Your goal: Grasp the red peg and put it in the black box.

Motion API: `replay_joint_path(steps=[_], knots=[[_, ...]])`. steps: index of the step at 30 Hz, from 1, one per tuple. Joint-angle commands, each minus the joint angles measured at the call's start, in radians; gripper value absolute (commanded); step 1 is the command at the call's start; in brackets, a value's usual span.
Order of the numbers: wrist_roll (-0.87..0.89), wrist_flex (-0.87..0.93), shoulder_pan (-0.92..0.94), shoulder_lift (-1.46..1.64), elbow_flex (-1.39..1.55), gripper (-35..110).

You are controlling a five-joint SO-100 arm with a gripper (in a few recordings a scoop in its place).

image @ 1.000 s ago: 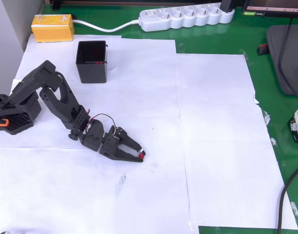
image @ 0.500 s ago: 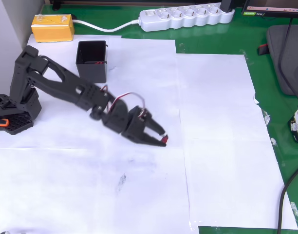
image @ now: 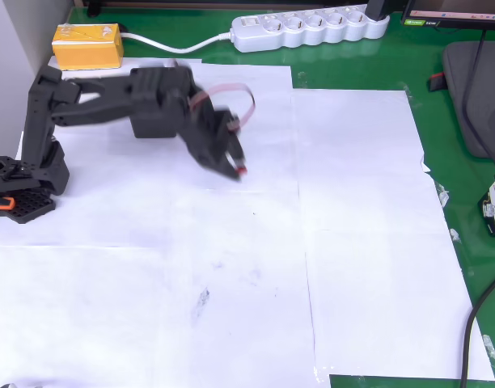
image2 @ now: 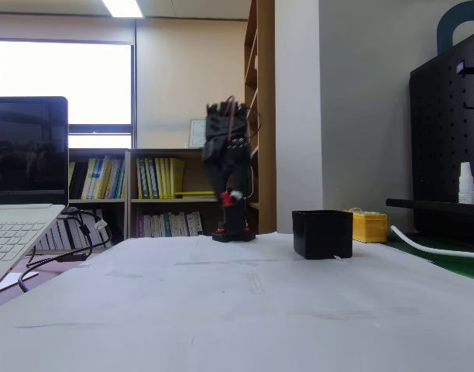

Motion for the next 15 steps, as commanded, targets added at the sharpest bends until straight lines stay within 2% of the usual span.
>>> replay_joint_path(steps=[1, 3, 8, 15], knots=[[0.046, 0.210, -0.086, -0.123, 0.169, 0], [0.097, 0.267, -0.152, -0.135, 0.169, 0], [0.250, 0.267, -0.316, -0.186, 0.081, 0], [0.365, 0.267, -0.505, -0.213, -0.009, 0]])
